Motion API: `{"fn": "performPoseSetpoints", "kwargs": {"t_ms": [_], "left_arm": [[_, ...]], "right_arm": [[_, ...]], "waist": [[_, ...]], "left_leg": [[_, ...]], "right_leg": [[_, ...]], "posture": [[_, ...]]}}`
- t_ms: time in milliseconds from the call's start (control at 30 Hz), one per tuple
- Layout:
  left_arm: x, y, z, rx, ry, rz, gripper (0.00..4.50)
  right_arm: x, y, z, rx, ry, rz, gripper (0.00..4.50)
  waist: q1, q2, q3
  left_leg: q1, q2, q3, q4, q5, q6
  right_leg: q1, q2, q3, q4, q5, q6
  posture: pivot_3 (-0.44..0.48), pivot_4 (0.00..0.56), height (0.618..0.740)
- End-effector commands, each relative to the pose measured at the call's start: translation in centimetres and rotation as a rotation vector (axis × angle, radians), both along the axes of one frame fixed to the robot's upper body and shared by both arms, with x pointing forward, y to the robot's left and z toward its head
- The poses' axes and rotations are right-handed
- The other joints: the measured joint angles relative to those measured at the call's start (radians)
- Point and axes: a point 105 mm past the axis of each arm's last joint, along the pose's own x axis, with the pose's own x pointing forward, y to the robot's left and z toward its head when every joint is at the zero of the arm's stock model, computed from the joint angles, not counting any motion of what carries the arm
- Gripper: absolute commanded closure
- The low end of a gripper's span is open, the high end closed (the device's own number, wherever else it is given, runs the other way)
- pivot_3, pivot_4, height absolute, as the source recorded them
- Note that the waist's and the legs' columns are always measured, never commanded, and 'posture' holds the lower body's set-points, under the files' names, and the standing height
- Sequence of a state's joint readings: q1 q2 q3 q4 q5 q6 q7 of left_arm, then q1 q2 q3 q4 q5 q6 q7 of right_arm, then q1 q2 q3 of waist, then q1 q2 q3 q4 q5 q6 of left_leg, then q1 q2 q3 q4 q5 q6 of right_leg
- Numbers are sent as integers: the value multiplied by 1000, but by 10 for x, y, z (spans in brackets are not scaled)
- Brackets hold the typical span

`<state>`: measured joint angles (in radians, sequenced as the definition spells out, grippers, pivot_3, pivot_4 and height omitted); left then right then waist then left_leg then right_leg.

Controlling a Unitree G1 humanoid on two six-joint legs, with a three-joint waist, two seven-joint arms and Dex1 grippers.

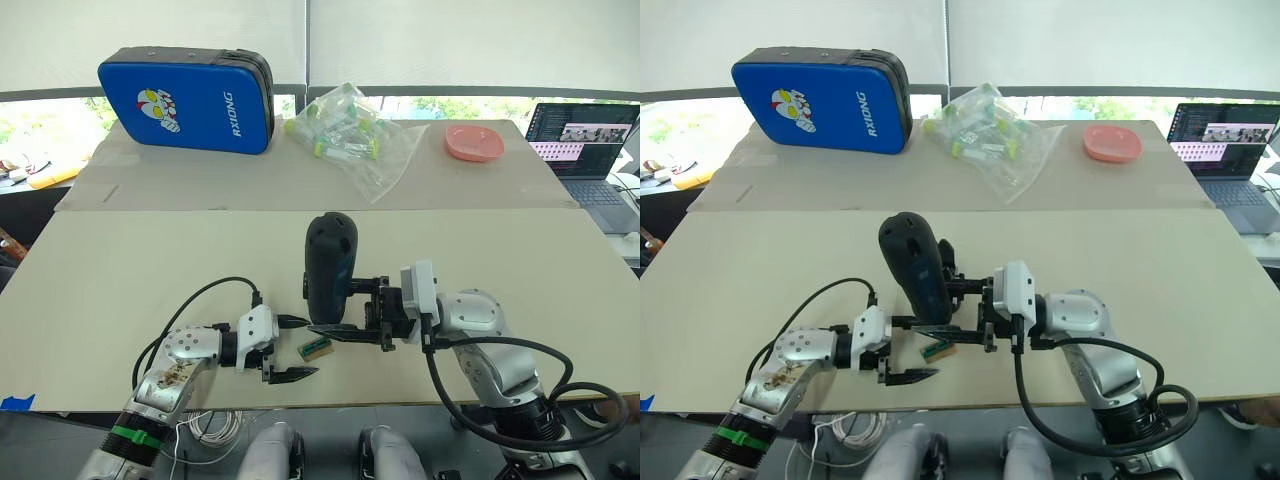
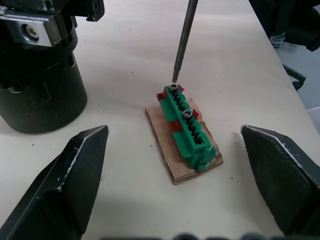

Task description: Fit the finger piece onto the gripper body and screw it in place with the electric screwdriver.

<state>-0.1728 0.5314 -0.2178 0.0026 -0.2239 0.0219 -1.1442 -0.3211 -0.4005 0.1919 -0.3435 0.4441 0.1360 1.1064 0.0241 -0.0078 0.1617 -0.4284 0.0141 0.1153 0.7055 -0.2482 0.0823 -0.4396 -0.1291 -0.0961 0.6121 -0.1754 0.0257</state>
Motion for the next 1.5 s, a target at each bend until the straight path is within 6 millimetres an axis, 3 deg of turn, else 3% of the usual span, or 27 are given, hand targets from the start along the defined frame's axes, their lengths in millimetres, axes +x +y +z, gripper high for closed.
{"fn": "performPoseSetpoints", "kwargs": {"t_ms": [33,1500], "left_arm": [[-5,-5,-10,13,33,-7,0],[-9,-4,-15,21,56,-5,0]], "right_arm": [[-5,0,11,36,-53,8,2534],[-1,-4,8,16,-53,-5,2534]], "waist": [[0,0,0],[0,0,0]], "left_leg": [[0,0,0,0,0,0],[0,0,0,0,-3,-4]], "right_leg": [[0,0,0,0,0,0],[-1,-1,0,-1,-1,-1]], "posture": [[0,150,740],[0,150,740]]}}
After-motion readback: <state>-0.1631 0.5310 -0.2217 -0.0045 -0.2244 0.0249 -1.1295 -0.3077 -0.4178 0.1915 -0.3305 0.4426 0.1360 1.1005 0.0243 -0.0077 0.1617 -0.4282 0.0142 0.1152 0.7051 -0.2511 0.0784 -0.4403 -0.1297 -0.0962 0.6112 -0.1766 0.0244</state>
